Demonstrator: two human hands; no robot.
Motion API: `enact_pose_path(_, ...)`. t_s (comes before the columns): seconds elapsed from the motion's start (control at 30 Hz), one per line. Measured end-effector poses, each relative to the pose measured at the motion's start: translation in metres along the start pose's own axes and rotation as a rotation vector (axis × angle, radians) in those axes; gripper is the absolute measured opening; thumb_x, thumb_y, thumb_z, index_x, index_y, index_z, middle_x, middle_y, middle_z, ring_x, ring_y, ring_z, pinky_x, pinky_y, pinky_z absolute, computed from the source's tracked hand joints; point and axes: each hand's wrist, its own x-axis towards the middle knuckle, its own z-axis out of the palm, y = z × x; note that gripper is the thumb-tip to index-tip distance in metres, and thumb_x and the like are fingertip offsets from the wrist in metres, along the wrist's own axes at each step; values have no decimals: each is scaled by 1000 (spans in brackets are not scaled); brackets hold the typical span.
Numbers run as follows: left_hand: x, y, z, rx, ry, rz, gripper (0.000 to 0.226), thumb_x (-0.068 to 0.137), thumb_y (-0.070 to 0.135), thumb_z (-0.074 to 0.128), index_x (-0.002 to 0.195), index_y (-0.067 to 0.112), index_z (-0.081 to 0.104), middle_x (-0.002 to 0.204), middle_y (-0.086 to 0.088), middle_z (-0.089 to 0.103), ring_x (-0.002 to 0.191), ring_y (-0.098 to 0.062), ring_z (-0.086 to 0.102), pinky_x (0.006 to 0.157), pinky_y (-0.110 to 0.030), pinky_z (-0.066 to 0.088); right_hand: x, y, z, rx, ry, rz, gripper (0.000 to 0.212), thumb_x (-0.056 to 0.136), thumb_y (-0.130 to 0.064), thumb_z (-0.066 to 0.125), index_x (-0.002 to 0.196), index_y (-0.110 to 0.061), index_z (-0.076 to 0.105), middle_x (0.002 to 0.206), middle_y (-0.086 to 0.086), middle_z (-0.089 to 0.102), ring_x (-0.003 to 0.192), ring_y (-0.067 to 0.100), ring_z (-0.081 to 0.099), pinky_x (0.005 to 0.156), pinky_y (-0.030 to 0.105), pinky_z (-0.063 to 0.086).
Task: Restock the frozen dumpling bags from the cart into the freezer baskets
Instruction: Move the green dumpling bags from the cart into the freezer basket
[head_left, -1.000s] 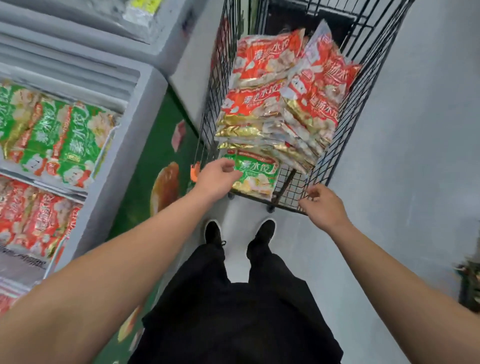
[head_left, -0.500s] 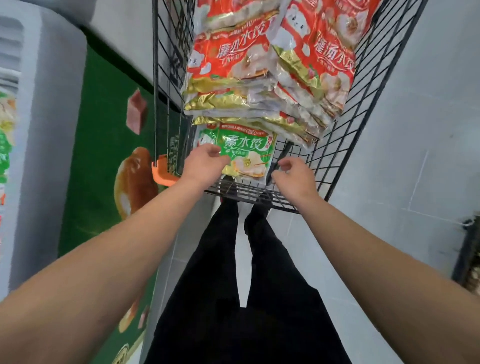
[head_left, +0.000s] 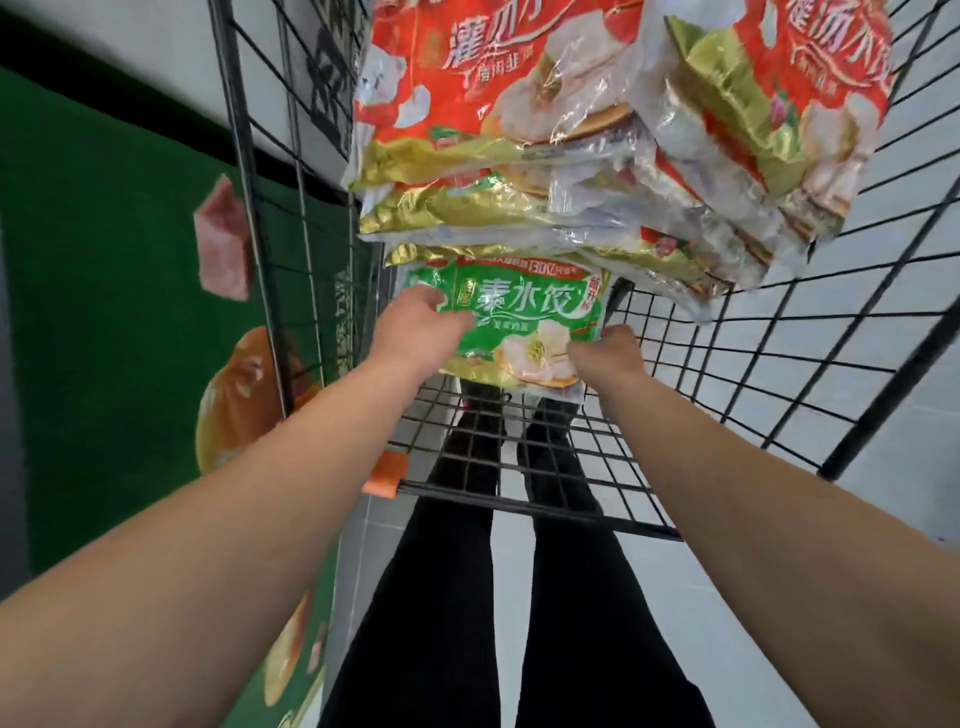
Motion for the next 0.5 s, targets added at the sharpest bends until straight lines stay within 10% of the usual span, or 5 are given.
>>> enact_pose_path(0.23,23,-4,13,48,-16,-16,61,94,25,63,149,11,40,152,-6,44,129,-25,50,101,-31,37,24,10,12,-3,91,-44,13,92,-18,58,80,-15,57,92,8,62,88,28,56,78,37,48)
enact_pose_path(0.5,51,-11,23,6,40,-90,48,96,19,59,141,6,46,139,-14,53,120,-31,55,101,-39,48,30,33,-15,147,263,161,31,90,-9,51,120,-4,57,103,10,59,88,28,57,61,24,41)
